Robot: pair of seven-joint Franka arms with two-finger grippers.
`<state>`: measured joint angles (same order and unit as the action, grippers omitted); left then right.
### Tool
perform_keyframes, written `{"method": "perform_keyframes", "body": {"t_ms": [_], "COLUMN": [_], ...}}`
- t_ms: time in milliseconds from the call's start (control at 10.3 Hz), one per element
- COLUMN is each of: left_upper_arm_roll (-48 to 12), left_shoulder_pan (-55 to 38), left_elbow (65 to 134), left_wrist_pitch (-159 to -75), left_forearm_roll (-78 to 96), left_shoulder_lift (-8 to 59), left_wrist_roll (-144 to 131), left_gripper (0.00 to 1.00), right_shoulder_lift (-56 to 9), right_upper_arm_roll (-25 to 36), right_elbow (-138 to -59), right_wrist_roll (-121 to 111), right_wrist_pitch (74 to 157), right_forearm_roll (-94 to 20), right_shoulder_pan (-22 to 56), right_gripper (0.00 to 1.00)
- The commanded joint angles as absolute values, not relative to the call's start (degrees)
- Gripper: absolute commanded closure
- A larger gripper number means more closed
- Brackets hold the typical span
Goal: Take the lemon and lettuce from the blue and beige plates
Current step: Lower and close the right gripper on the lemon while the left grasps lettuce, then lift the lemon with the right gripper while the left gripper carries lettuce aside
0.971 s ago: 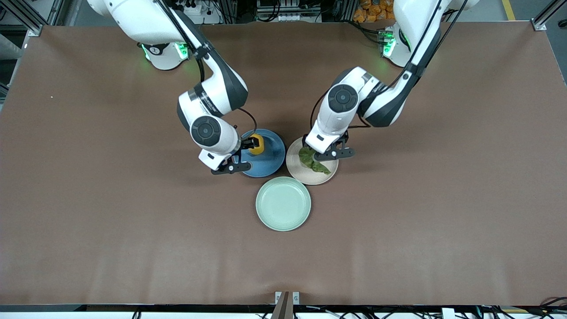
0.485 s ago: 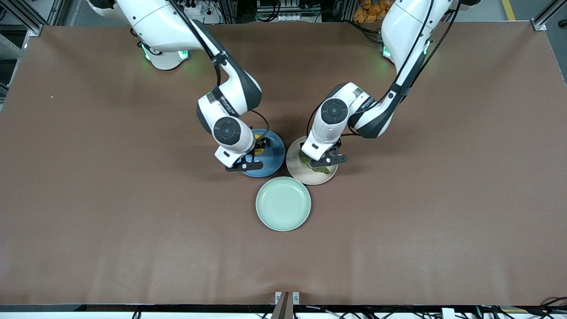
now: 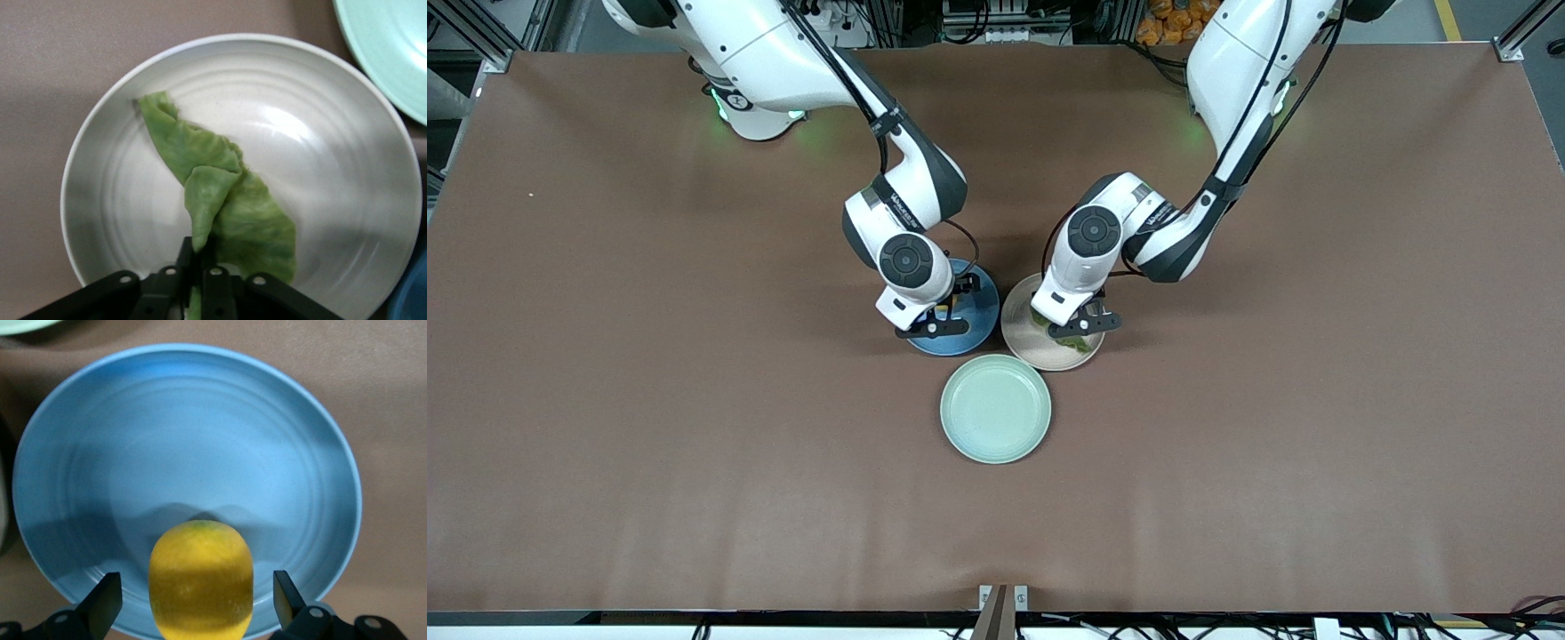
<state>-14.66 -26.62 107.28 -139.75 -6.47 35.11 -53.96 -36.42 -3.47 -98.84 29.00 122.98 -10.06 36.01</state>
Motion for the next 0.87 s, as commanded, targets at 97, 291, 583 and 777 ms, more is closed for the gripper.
{"method": "perform_keyframes", "body": {"t_ms": [97, 291, 583, 777], "left_upper_arm_roll": [-14.33, -14.15, -14.15, -14.24], "left_shoulder_pan": [-26.19, -23.92, -16.91, -10.58], "left_elbow": [104.59, 104.5, 104.5, 104.76], "left_wrist_pitch": [-139.66, -135.47, -126.85, -122.45], "left_forearm_roll": [-8.09, -8.17, -8.79, -8.79], "left_shoulder_lift": [34.73, 28.69, 19.89, 18.81], "left_wrist_roll": [-57.65, -57.48, -49.62, -38.91], "left_gripper": [1.0, 1.0, 1.0, 1.0], "right_shoulder_lift": [-36.56, -36.39, -34.2, -32.09], "right_upper_arm_roll": [-3.16, -3.16, -3.08, -2.99], "right_elbow": [-99.66, -100.02, -99.67, -99.58], "right_wrist_roll": [29.79, 29.88, 32.86, 32.78], "right_wrist_pitch": [126.1, 126.39, 125.86, 124.81], "right_forearm_roll": [-9.93, -9.93, -10.37, -10.28], "right_shoulder_pan": [36.74, 36.65, 35.95, 33.41], "right_gripper": [0.91, 0.94, 0.98, 0.99]}}
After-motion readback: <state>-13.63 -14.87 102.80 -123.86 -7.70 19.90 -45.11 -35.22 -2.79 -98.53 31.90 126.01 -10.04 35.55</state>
